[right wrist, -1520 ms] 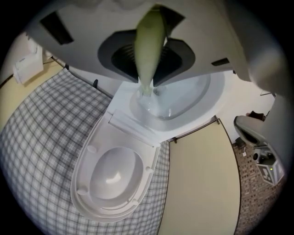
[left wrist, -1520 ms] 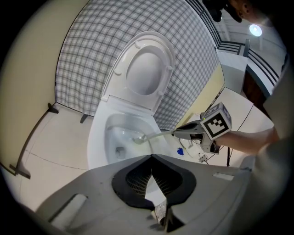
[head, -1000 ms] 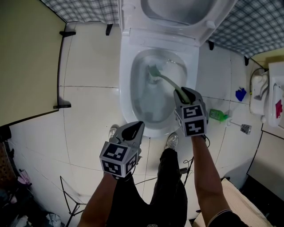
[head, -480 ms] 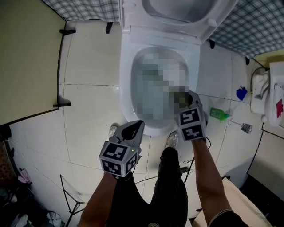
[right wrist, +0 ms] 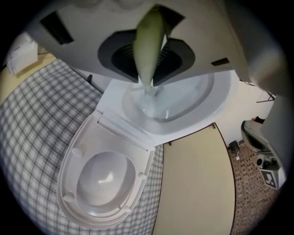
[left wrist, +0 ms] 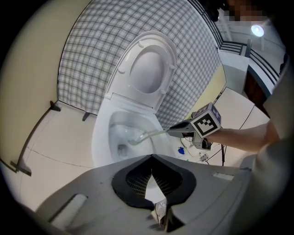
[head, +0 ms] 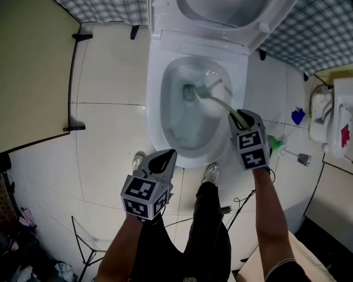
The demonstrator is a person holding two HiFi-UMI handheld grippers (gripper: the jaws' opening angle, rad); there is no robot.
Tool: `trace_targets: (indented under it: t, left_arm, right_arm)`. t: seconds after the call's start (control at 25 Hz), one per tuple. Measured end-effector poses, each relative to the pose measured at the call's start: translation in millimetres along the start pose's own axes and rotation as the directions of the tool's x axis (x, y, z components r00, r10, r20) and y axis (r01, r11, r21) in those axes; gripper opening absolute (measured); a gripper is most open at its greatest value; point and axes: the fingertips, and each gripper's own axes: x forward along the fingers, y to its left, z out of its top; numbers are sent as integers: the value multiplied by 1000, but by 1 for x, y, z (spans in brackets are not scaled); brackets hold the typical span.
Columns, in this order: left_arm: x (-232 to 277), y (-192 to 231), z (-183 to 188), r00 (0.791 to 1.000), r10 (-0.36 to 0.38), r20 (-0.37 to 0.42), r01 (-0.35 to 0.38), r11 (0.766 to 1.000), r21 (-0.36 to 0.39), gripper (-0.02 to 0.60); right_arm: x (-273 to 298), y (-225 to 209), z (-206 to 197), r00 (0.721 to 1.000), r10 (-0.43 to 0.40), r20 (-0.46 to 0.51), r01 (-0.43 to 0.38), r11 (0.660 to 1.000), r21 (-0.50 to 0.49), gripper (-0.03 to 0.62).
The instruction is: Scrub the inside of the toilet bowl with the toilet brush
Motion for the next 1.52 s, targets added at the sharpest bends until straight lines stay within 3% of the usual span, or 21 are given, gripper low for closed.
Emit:
trace_targets:
  t: [0.36,0.56,0.8,1.0,1.2,1.52]
  left_arm:
    - [-2,-3,2,1000,-11,5,11,1000,6,6]
    - [-4,-1,1,1000,-10,9,10,1000,5,6]
    - [-6,-2,2,1000,-14,2,14,1000,3,6]
    - [-6,3,2,1000,-13,8,13,1000,1,6]
    - [-6,5,2,1000,-18,5,18,1000,9,6]
    - [-7,11,2,1000,-12,3,12,1000,2,6]
  right_arm:
    - [-20,29,-29,995,75,-65,-82,991,-110,117]
    - [-33,56,-41,989,122,-87,-131,986,-108,116]
    - [-45,86,-49,985,159,-65,-154,985,81,117]
    - [-39,103,-45,983,185,-18,-170,933,316,118]
    - [-29,113,-27,984,179,10,-174,935,309,118]
    - [-6,95,8,988,137,65,-150,942,301,118]
